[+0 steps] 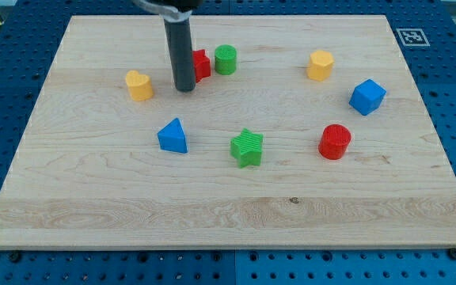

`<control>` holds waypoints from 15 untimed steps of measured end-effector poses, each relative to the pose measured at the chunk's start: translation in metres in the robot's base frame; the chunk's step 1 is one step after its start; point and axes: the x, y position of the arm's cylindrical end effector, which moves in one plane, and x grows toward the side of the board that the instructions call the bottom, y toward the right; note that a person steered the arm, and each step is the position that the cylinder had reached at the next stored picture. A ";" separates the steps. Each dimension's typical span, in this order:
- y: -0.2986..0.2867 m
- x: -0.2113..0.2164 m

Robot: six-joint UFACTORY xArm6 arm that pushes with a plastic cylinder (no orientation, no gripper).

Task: Move the yellow heart diagonally top left to the red star

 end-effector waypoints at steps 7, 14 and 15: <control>-0.108 -0.045; -0.103 -0.058; -0.115 -0.082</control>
